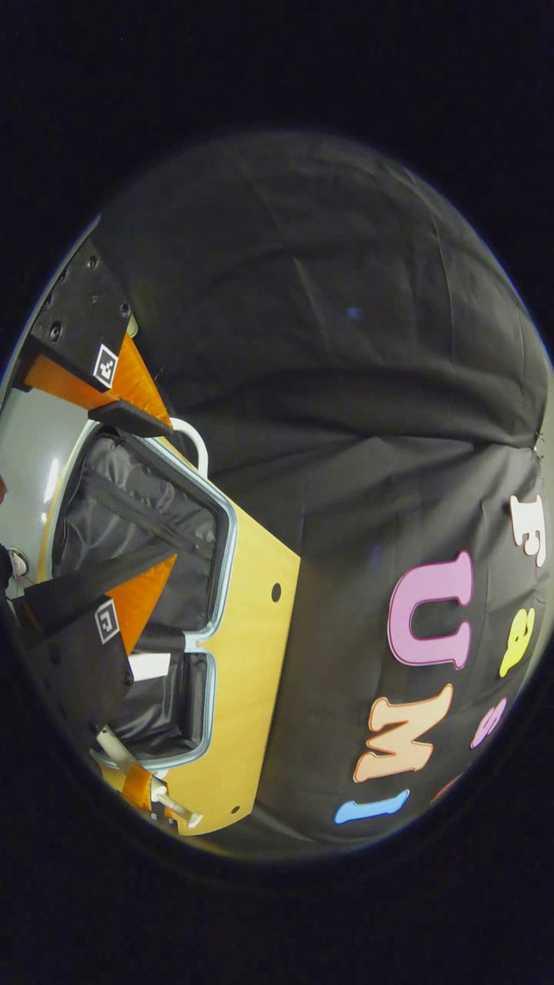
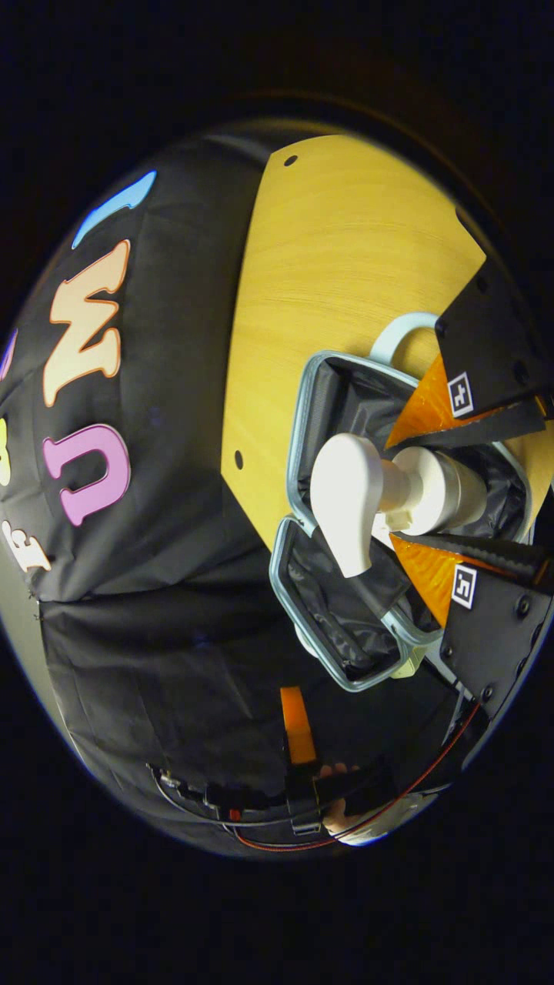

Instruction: First open the suitcase, pack the skin care products into it, and then close the suitcase.

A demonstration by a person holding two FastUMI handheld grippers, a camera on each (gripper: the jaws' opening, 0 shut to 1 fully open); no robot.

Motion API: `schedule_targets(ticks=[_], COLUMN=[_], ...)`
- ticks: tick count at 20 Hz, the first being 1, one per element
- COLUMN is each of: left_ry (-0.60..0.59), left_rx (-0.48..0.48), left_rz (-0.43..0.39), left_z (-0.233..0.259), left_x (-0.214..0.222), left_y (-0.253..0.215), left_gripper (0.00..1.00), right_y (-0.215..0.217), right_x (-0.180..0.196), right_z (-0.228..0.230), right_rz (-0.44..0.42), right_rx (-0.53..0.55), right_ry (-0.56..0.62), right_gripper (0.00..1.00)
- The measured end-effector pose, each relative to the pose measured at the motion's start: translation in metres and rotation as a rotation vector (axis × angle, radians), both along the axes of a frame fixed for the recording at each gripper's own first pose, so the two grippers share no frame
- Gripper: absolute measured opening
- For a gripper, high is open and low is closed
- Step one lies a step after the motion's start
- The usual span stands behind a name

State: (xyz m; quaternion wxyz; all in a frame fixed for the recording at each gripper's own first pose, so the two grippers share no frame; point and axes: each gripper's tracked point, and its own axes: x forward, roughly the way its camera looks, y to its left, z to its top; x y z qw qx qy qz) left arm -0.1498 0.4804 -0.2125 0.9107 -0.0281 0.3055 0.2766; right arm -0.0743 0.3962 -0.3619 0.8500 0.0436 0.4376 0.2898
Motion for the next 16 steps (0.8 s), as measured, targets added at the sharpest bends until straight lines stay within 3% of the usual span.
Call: schedule_targets(ticks=[4, 6, 7, 8, 9, 10, 11, 12, 13, 14, 16], left_ry=[0.023, 0.036, 0.049, 0.055, 0.071, 0.086, 0.096, 0.113, 0.127, 0.151, 0.194], left_rx=[-0.039, -0.058, -0.073, -0.081, -0.087, -0.089, -0.090, -0.098, -0.101, -0.107, -0.118], left_rz=[0.066, 0.094, 0.106, 0.111, 0.121, 0.122, 0.123, 0.119, 0.115, 0.113, 0.096], left_z=[-0.021, -0.032, -0.037, -0.042, -0.049, -0.056, -0.062, -0.069, -0.075, -0.081, -0.096], left_x=[-0.012, -0.013, -0.013, -0.010, -0.009, -0.006, -0.002, 0.002, 0.007, 0.009, 0.018], left_y=[0.033, 0.051, 0.059, 0.068, 0.077, 0.087, 0.095, 0.103, 0.111, 0.119, 0.129], left_gripper=[0.84, 0.84, 0.84, 0.84, 0.84, 0.84, 0.84, 0.84, 0.84, 0.84, 0.84], right_y=[0.006, 0.006, 0.003, 0.004, 0.002, -0.002, -0.005, -0.010, -0.017, -0.023, -0.035], right_x=[0.004, 0.005, 0.006, 0.007, 0.009, 0.011, 0.014, 0.015, 0.017, 0.018, 0.023], right_z=[-0.012, -0.009, -0.006, -0.004, -0.001, 0.002, 0.008, 0.012, 0.016, 0.020, 0.031], right_rz=[-0.018, -0.015, -0.013, -0.012, -0.016, -0.022, -0.030, -0.042, -0.055, -0.069, -0.100], right_rx=[-0.025, -0.027, -0.034, -0.031, -0.029, -0.031, -0.029, -0.033, -0.039, -0.044, -0.054], right_ry=[0.023, 0.015, 0.008, 0.003, -0.004, -0.014, -0.022, -0.031, -0.036, -0.041, -0.055], right_gripper=[0.61, 0.89, 0.80, 0.89, 0.86, 0.94, 0.94, 0.88, 0.88, 0.94, 0.94])
